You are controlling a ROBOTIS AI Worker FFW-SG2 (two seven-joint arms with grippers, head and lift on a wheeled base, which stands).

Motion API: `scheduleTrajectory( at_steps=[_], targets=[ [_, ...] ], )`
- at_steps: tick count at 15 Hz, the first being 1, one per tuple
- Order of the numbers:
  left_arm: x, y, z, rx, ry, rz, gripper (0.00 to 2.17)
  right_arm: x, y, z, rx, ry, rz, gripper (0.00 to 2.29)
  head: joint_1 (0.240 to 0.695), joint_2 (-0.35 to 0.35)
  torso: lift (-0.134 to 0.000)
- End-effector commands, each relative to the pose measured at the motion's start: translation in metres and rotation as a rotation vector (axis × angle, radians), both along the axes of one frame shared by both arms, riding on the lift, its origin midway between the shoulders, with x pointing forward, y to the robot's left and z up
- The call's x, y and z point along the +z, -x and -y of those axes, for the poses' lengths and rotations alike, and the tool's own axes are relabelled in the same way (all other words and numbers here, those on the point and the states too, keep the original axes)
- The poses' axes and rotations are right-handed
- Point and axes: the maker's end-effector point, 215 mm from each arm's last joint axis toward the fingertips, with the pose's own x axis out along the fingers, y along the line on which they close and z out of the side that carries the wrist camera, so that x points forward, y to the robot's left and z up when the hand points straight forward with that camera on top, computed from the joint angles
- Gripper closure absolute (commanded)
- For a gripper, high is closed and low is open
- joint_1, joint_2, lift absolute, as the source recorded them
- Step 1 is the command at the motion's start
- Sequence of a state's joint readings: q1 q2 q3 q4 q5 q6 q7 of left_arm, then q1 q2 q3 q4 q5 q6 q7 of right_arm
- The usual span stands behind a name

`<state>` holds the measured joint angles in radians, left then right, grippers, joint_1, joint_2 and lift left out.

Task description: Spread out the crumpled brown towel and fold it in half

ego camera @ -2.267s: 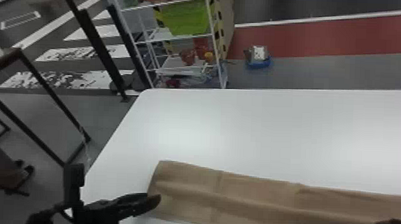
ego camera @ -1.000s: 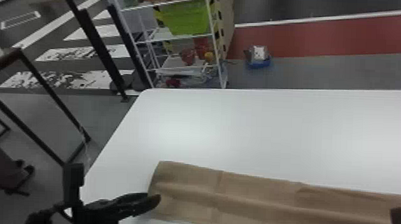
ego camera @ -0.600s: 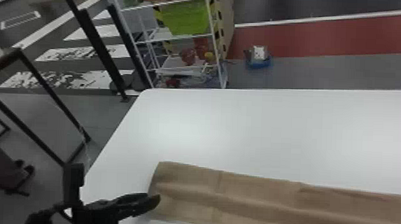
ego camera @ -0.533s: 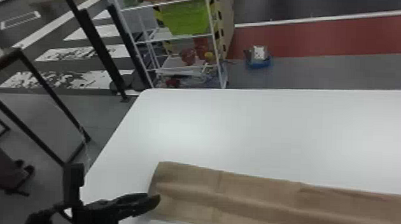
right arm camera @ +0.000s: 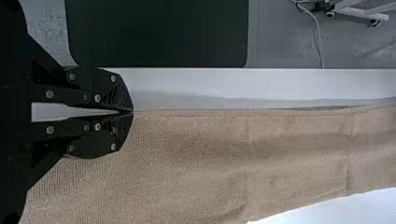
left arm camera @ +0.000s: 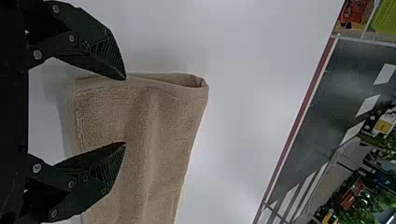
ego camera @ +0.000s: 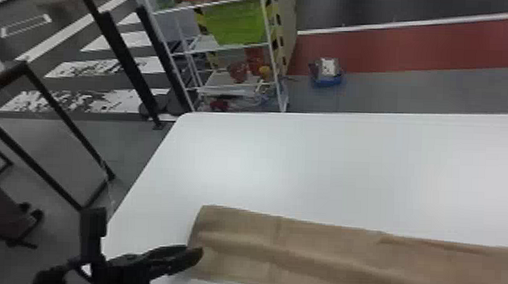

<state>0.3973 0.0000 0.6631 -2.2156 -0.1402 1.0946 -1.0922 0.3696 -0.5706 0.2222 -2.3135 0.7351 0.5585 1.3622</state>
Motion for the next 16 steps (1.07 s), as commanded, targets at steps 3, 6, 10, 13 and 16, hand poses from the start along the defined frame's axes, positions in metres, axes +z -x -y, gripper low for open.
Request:
scheduleTrajectory(
  at_steps=[3,6,10,13,16],
  targets=[
    [0.012,0.002,-0.007,0.009,0.012,0.027,0.45,0.057,-0.033,0.027,-0.158,-0.192,0.035,0.02,0.695,0.35,-0.124],
    [0.023,0.007,-0.018,0.025,0.0,0.044,0.4,0.108,-0.067,0.065,-0.351,-0.49,0.054,0.02,0.695,0.32,-0.124],
    [0.031,0.008,-0.032,0.055,-0.006,0.063,0.4,0.112,-0.071,0.101,-0.586,-0.751,-0.038,0.13,0.695,0.246,-0.124],
    [0.042,-0.004,-0.03,0.05,0.012,0.116,0.4,0.083,-0.066,0.114,-0.655,-0.875,-0.092,0.44,0.695,0.226,-0.124],
    [0.053,-0.018,-0.022,-0.007,-0.002,0.22,0.4,0.054,-0.063,0.133,-0.675,-0.911,-0.067,0.59,0.695,0.197,-0.124]
  ],
)
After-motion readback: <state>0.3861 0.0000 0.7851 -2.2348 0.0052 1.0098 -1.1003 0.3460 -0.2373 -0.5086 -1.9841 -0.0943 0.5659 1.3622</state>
